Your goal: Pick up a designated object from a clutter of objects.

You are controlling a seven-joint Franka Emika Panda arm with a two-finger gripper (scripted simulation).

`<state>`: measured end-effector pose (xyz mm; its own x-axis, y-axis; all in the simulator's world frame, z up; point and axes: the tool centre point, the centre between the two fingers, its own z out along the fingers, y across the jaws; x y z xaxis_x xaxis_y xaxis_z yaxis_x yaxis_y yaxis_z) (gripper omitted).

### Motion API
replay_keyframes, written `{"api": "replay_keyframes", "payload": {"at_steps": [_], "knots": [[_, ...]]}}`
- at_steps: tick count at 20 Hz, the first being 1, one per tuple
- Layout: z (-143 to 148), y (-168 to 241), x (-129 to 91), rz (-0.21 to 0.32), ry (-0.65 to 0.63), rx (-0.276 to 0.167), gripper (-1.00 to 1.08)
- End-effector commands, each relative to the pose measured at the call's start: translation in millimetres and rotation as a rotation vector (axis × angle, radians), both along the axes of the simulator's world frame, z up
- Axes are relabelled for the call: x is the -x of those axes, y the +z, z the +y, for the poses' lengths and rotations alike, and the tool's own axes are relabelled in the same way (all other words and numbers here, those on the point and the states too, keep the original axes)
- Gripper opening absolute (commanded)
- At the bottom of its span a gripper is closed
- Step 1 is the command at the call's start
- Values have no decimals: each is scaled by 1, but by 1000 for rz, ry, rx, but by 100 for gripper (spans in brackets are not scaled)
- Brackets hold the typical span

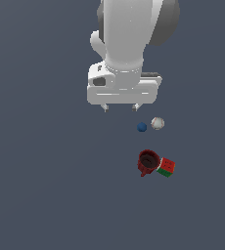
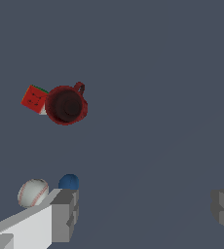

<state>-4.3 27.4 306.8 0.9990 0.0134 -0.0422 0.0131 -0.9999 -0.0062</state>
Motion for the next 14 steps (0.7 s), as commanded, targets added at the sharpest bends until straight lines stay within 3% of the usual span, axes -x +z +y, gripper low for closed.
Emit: {"api": "replay_keyframes", "payload": {"at_steps": [1,14], "knots": [[0,0,0,0,0,0,28],[4,2,-6,-13,-6,14,28]]}}
